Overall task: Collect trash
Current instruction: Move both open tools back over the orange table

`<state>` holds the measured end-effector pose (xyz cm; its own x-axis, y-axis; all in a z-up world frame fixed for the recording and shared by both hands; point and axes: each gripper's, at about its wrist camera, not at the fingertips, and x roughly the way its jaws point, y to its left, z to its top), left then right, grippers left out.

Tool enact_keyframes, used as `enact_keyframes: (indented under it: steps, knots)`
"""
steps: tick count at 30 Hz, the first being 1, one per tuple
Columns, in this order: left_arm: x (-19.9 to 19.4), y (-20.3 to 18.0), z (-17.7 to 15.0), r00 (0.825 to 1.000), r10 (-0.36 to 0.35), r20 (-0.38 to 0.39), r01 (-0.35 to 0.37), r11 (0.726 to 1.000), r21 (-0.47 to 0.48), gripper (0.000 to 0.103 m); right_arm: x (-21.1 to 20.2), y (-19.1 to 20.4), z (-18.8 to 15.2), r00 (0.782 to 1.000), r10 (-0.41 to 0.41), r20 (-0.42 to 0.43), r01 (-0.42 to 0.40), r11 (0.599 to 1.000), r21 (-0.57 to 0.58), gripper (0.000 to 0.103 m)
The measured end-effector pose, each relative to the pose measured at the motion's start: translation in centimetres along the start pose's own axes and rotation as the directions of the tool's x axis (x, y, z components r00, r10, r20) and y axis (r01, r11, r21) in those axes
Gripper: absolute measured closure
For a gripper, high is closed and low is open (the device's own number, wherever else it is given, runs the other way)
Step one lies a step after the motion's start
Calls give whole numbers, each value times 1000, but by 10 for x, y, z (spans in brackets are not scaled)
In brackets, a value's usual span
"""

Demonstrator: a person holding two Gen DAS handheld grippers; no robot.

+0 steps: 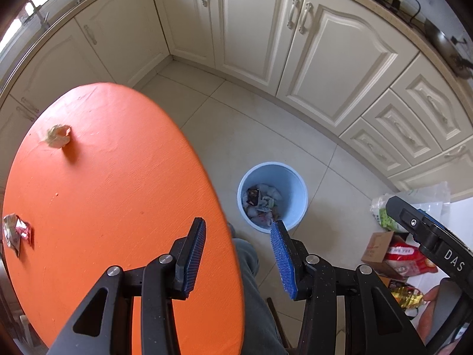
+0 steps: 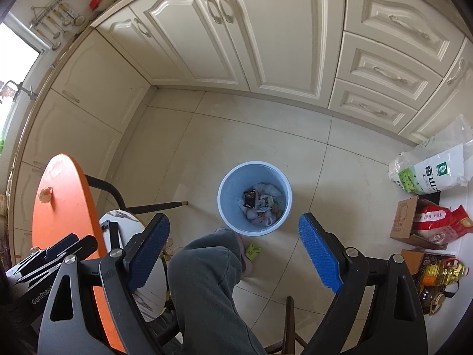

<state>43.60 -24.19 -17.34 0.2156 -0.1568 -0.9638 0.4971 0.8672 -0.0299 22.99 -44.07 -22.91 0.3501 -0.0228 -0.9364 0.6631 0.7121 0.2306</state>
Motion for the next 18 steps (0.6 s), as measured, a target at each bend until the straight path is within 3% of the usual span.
enact_keyframes:
  steps: [11,18]
  knots:
    - [-60,61,-59,997,21,78,-13,995,-101,61,-13,65,-35,1000,5,11,-3,991,-133,12]
    - [-94,126,-106,994,31,106,-7,976,-217,61,-10,119,-63,1000,25,-6,-26,972,-233,12]
